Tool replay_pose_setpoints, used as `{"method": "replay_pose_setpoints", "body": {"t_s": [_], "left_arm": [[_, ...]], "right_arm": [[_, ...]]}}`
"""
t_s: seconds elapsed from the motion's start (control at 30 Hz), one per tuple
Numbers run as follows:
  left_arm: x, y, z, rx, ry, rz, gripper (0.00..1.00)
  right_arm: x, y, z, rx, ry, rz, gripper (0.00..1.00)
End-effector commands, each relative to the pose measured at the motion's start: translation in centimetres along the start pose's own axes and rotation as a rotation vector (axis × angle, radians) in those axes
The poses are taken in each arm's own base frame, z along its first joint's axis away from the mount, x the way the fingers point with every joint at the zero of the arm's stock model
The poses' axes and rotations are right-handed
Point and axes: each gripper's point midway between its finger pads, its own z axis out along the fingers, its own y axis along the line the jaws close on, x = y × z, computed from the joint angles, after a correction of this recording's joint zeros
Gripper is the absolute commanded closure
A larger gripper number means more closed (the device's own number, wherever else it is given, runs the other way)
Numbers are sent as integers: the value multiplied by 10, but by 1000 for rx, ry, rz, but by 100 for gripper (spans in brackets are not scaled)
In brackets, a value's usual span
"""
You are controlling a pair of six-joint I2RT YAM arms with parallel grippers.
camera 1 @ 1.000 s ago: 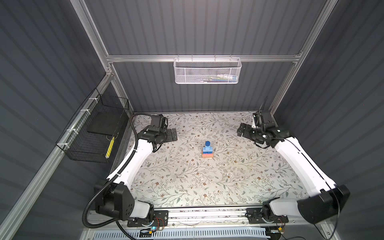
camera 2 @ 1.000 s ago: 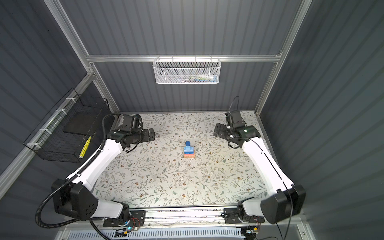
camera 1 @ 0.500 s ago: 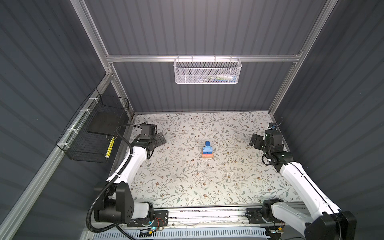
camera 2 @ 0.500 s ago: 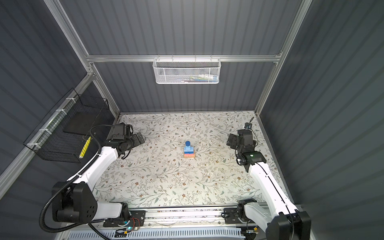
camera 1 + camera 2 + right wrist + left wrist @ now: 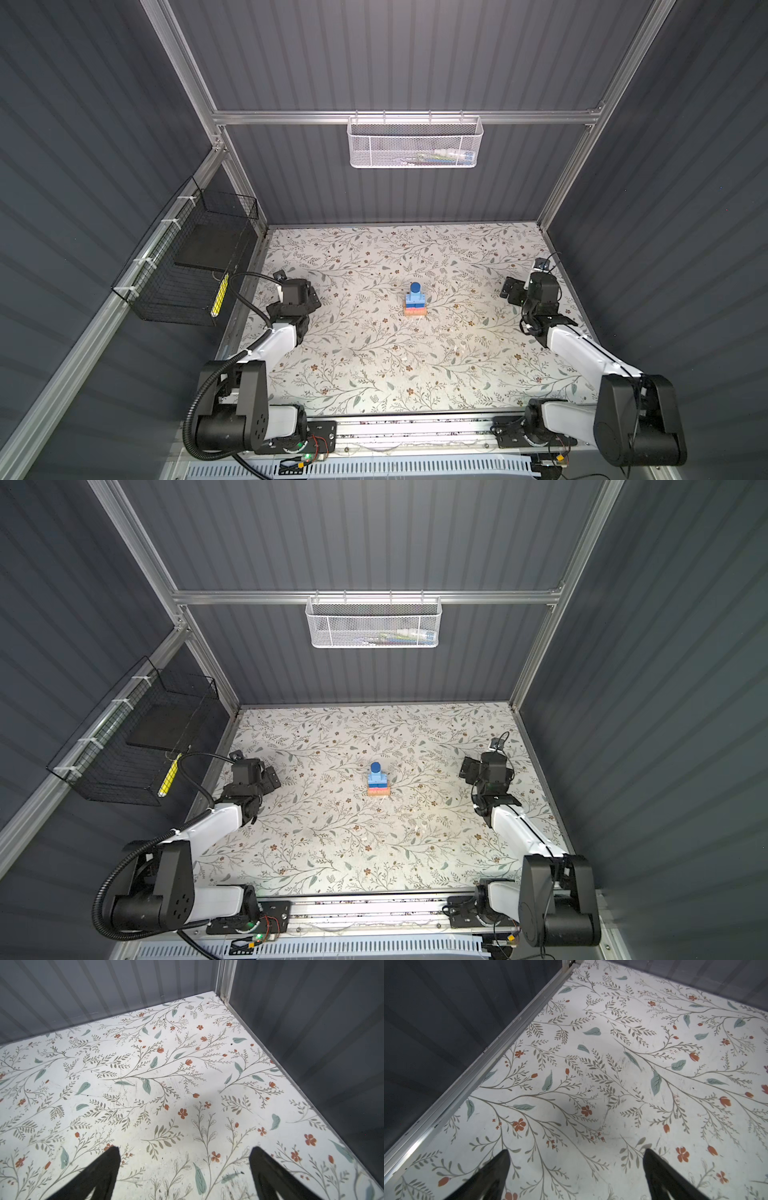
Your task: Build the wood block tower
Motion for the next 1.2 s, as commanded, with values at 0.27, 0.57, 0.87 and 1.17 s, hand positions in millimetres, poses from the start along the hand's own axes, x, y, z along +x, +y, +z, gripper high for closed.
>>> {"method": "replay_pose_setpoints", "body": {"t_s": [0.27,0.57,0.87,1.17], "left_arm": [[-17,-4,9,60,-296,44,0],[2,-33,21,221,-354,132,1],[9,-64,48,294,-179,256,0],[10,-67,47,318,-180,261,0]], "right_arm": [[-4,8,8,-72,-245,-60,1],[6,20,2,-165,-316,-91,1],[7,26,10,-224,-257,-99,1],[6,17,14,-183,-245,-65,1]]}}
